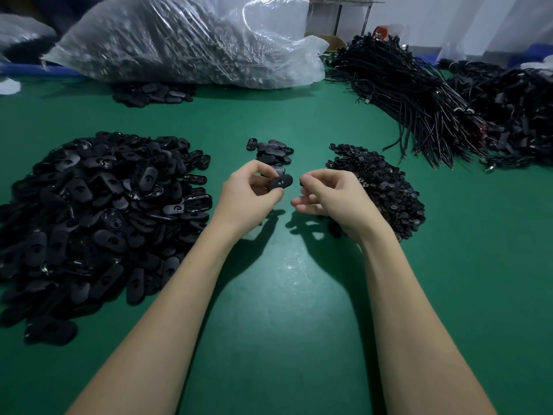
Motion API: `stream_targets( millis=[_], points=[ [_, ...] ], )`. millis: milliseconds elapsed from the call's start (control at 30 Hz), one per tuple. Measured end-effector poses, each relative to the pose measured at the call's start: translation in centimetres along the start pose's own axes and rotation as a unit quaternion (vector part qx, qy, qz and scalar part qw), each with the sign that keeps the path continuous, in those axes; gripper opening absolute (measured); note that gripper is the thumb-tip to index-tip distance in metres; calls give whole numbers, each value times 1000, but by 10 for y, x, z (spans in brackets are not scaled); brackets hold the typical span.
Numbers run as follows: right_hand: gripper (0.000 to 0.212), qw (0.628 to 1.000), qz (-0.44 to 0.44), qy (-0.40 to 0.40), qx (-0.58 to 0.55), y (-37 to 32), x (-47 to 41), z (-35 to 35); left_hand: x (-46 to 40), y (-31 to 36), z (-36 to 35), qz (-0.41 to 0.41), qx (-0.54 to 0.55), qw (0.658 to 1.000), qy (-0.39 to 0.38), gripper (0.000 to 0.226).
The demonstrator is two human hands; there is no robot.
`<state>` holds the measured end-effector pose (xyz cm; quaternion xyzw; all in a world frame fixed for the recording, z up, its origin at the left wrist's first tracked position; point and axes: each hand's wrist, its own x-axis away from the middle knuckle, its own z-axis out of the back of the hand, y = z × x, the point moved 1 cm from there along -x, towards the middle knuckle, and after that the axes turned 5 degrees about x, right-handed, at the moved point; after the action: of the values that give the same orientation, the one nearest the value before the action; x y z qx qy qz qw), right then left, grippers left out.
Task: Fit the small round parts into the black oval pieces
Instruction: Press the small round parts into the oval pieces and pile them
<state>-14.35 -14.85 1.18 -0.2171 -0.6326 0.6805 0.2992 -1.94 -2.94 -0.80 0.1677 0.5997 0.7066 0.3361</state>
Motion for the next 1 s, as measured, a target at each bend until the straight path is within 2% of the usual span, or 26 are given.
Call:
stream_targets(
  millis=[200, 367, 467, 567, 667, 767, 900, 1000],
  points=[
    [1, 998, 10, -47, -28, -2, 3, -6, 0, 3, 1, 58, 77, 995, -9, 19],
    [14, 998, 21, -47, -39, 1, 3, -6, 0, 5, 6, 64, 104, 992, -42, 25],
    [13, 999, 32, -36, -15, 1, 2, -6, -1, 4, 7, 75, 110, 990, -47, 28],
    [14, 998, 42, -14, 45, 3, 2, -7, -3, 3, 4, 95, 151, 983, -44, 19],
    [13, 994, 48, 7, 100, 4, 1, -8, -3, 1, 2, 92, 125, 987, -40, 13],
    [13, 993, 44, 15, 111, 5, 1, -10, -1, 2, 3, 88, 138, 986, -21, 5],
    [13, 990, 38, 36, 129, 5, -1, -12, 0, 4, 4, 84, 183, 979, -13, 30],
    [11, 996, 12, 31, 78, 3, -1, -12, 1, 6, 3, 89, 190, 978, -8, 17]
  ],
)
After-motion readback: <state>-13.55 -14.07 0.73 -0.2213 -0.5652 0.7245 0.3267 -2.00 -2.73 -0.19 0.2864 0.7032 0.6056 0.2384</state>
